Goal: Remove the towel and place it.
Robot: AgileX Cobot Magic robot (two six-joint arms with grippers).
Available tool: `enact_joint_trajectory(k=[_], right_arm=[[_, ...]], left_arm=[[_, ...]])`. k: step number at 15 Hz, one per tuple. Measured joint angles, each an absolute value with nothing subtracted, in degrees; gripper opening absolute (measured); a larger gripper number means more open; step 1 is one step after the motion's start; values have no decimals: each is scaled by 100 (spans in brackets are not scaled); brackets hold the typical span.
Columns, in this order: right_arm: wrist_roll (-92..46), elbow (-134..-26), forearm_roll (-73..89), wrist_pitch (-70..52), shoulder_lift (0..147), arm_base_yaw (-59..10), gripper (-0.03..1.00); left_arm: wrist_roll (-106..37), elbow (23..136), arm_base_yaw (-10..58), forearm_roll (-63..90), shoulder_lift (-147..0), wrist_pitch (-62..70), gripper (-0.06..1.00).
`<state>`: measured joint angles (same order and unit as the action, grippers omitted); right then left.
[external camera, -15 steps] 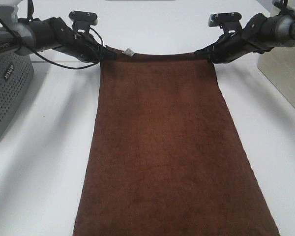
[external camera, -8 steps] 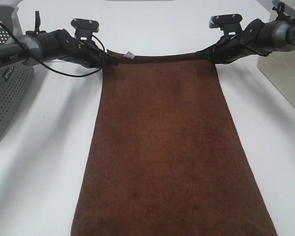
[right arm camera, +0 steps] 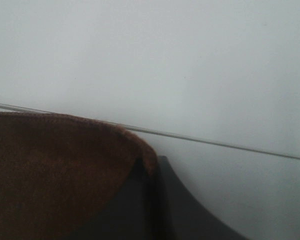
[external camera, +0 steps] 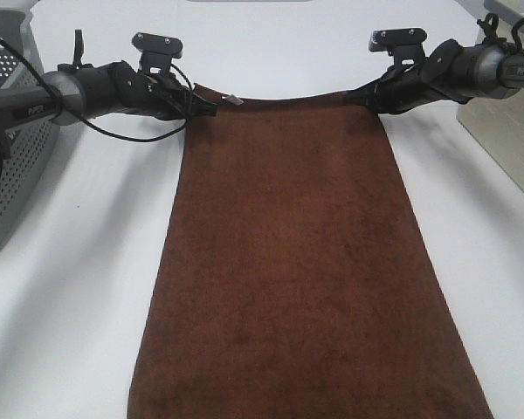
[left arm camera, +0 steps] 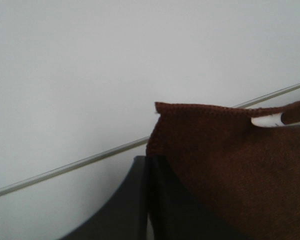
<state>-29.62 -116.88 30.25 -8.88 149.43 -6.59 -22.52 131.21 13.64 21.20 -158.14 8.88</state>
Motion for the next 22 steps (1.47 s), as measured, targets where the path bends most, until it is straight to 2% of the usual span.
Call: enact_joint_trajectory(k=[5,7,8,10,12,14,17,19,20,22], right_arm=[[-2962,-11746,3060,-991,15017,-659,3],[-2962,-11751,3071,-985,15017,-659,23],[-2962,-11751,3077,-985,15017,-659,35],[-2962,-11751,3077,-985,15017,-659,61],[-2962,-11751,3077,-1123,15017,-659,72],[-2962,-11751,3071,-1398,14977,-659,74],[-2962,-11751,3060,-2166,14439,-659,75],[-2905,-11751,3060,-2956,13820,-659,75],[-2704,-11751,2853,-4057,13109,-659,75],[-2275,-11751,2298,-4916,12324,-653,75]], left_arm=[[-2252,13121,1364,2120,-15865,768,0],[-2252,13121,1364,2120,-15865,756,2],[-2252,13121,1364,2120,-15865,751,9],[-2252,13121,1364,2120,-15865,745,32],[-2194,13121,1364,2120,-15865,710,59],[-2131,13121,1364,2120,-15865,705,69],[-2126,13121,1364,1948,-15499,1381,73],[-2120,13121,1358,1862,-14931,2326,73],[-2005,13138,1358,1805,-14295,3552,73],[-1564,13138,1358,1398,-13734,4578,73]])
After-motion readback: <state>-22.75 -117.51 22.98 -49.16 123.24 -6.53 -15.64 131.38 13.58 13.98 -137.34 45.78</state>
